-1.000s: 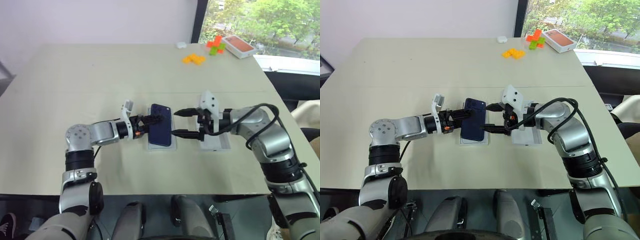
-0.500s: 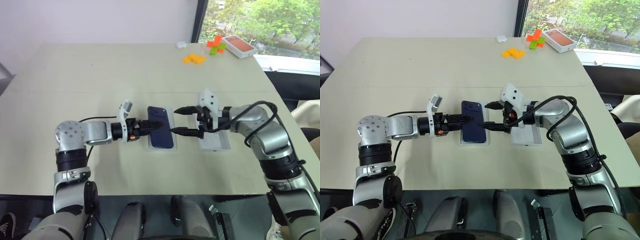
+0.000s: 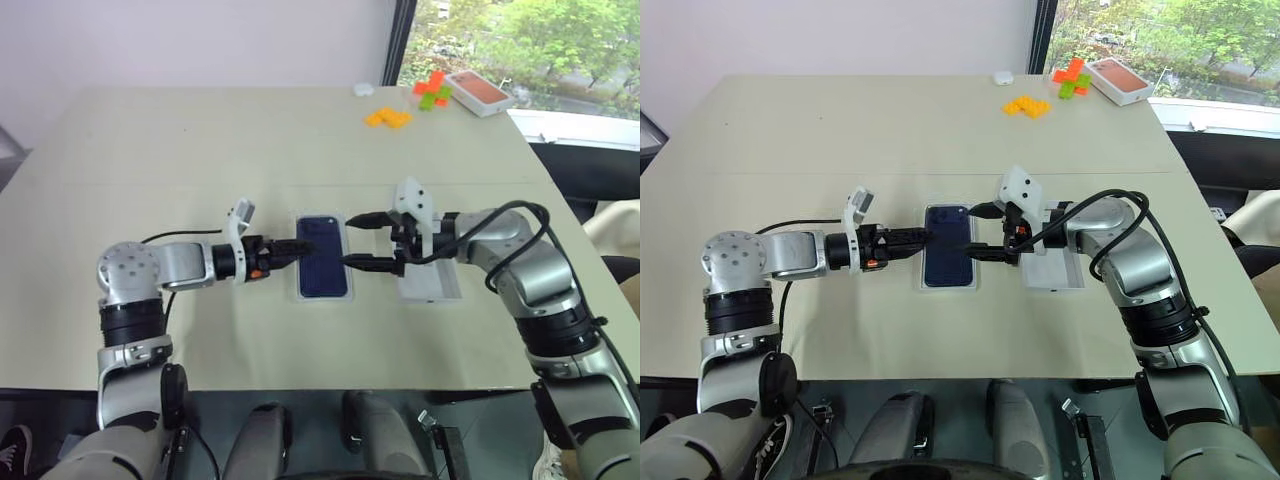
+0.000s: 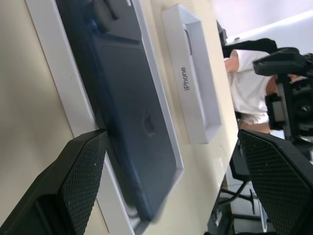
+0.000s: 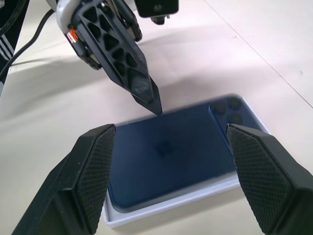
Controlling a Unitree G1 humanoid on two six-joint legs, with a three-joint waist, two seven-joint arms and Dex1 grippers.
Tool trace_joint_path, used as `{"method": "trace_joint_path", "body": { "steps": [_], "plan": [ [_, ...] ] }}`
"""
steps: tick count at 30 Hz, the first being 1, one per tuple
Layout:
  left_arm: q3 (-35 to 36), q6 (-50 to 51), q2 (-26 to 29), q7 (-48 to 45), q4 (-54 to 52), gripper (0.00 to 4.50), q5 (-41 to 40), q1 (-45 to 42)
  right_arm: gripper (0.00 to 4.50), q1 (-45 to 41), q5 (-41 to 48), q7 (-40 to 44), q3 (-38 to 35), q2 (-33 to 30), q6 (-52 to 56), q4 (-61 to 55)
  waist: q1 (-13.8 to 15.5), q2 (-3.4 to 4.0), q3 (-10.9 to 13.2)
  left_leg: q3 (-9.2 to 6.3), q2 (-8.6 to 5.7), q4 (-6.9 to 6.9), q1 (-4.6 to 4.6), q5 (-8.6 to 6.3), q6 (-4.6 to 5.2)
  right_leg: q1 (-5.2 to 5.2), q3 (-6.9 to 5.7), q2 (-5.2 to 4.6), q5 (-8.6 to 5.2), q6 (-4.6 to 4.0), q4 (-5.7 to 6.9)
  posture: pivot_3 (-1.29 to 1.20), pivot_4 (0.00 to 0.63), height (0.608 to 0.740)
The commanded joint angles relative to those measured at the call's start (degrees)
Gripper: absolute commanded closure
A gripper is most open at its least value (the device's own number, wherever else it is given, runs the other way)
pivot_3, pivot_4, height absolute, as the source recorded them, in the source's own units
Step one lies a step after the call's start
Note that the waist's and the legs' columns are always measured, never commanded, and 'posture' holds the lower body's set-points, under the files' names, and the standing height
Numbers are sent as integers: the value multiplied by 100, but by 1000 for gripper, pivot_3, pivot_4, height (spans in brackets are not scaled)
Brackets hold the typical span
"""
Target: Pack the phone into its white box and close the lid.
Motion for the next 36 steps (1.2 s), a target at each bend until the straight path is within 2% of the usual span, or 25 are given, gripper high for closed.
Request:
{"method": "trace_joint_path", "body": {
  "steps": [1, 5, 10, 16, 19, 24, 25, 26, 33, 36],
  "plan": [
    [-95, -235, -150, -138, -29, 38, 162, -117, 685, -186, 40, -69, -38, 127, -82, -23, 5, 0, 0, 0, 0, 0, 0, 0, 0, 0, 0, -1, 0, 0, 0, 0, 150, 740],
    [-102, -81, -178, -217, -246, 38, 104, -122, 685, -244, 20, -77, -26, 165, -88, 7, 6, 0, 0, 0, -1, 1, -1, 0, 0, 0, 0, -2, 0, 0, 0, 0, 150, 740],
    [-242, -534, 219, -705, -686, 38, 323, 51, 685, -273, 88, -163, -126, 187, -15, 62, -16, 1, 0, 2, 1, -2, 0, 0, 0, -5, 2, 0, 0, -1, 3, 0, 150, 740],
    [-700, -1878, 987, -1898, -988, 38, 1135, 452, 685, -72, 86, -298, -175, 163, -32, 40, -5, 1, 0, 5, 2, -2, 0, 1, -2, -4, 2, 1, 1, -4, 1, 0, 150, 740],
    [-829, -2361, 1062, -2320, -815, 899, 1384, 719, 1596, 40, -126, -461, -72, 190, -182, 138, 2, 2, 0, 5, 2, -2, -2, 1, -1, -4, 2, 1, 0, -5, -3, 0, 150, 740],
    [-842, -2880, 746, -2391, -679, 3389, 1604, 690, 4088, 123, -450, -645, 241, 319, -386, 163, 16, 1, 0, 5, 1, 1, -7, 0, 1, -3, 1, -2, 0, -4, -5, 0, 150, 740],
    [-861, -2864, 706, -2439, -728, 3971, 1572, 689, 4500, 135, -472, -649, 277, 333, -411, 139, 8, 1, 0, 5, 1, 1, -6, 0, 1, -3, 1, -2, 1, -3, -4, 0, 150, 740],
    [-887, -2855, 686, -2464, -787, 4362, 1571, 703, 4500, 143, -479, -651, 291, 344, -411, 115, 7, 1, 0, 4, 2, 1, -6, 0, 1, -4, 1, -1, 1, -3, -4, 0, 150, 740],
    [-1083, -3245, 1267, -3383, -961, 4449, 1857, 985, 4500, 130, -512, -551, 163, 157, -447, 52, -14, 1, 0, 5, 7, 0, -3, 0, 2, -4, 1, 5, 1, -3, -1, 0, 150, 740],
    [-1272, -3721, 1553, -3853, -935, 3693, 2196, 1121, 4500, 140, -468, -461, 120, 19, -363, -13, -9, 2, 0, 6, 8, 0, -1, 0, 2, -4, 1, 12, 0, -4, 0, 0, 150, 740]
  ]
}}
